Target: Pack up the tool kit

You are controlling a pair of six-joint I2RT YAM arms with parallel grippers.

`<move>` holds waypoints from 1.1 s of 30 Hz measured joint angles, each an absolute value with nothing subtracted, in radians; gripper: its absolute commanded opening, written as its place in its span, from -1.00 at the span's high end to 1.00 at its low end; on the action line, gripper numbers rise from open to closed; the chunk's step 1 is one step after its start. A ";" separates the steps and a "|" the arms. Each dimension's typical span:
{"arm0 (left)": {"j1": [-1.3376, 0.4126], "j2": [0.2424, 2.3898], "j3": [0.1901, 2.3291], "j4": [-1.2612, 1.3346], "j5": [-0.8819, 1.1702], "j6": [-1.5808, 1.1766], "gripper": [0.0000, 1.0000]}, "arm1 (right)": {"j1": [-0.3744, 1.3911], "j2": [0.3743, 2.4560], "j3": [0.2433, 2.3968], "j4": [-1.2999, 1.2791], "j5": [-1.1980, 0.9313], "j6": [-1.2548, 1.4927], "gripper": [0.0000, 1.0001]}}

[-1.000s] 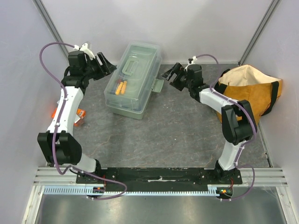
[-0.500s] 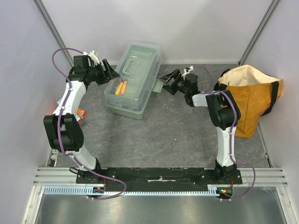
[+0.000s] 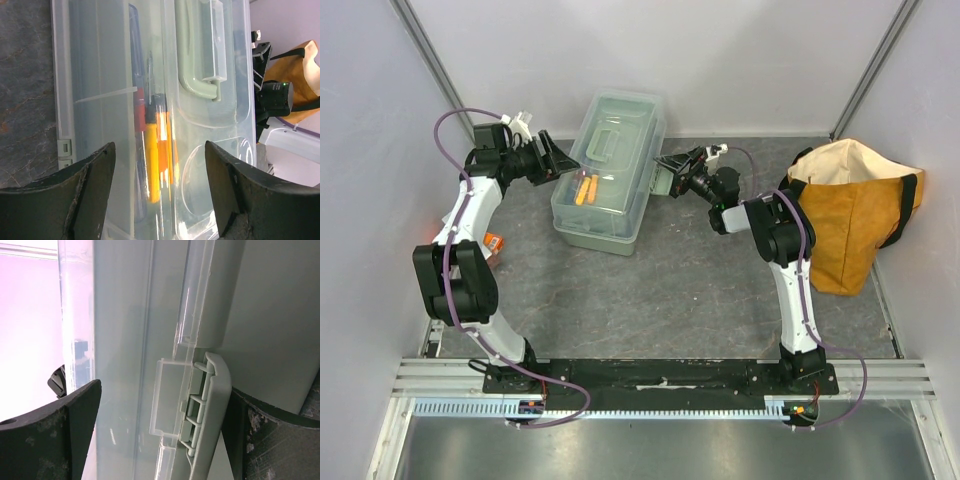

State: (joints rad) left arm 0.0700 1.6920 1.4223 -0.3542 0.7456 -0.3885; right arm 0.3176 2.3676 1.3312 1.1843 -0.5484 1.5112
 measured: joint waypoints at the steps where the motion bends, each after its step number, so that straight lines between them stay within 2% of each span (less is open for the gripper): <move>1: 0.070 1.692 1.420 -0.350 0.746 -0.389 -0.53 | 0.318 2.372 1.333 1.194 -0.550 1.518 -0.96; 14: 0.071 1.692 1.400 -0.333 0.743 -0.391 -0.51 | 0.318 2.390 1.332 1.239 -0.579 1.608 -0.96; 19: 0.071 1.692 1.399 -0.333 0.742 -0.391 -0.51 | 0.323 2.368 1.303 1.237 -0.579 1.588 -0.83; 29: 0.070 1.692 1.384 -0.328 0.737 -0.391 -0.49 | 0.337 2.276 1.266 1.063 -0.573 1.442 -0.60; 33: 0.070 1.691 1.380 -0.322 0.737 -0.392 -0.47 | 0.337 2.245 1.257 1.000 -0.565 1.411 -0.58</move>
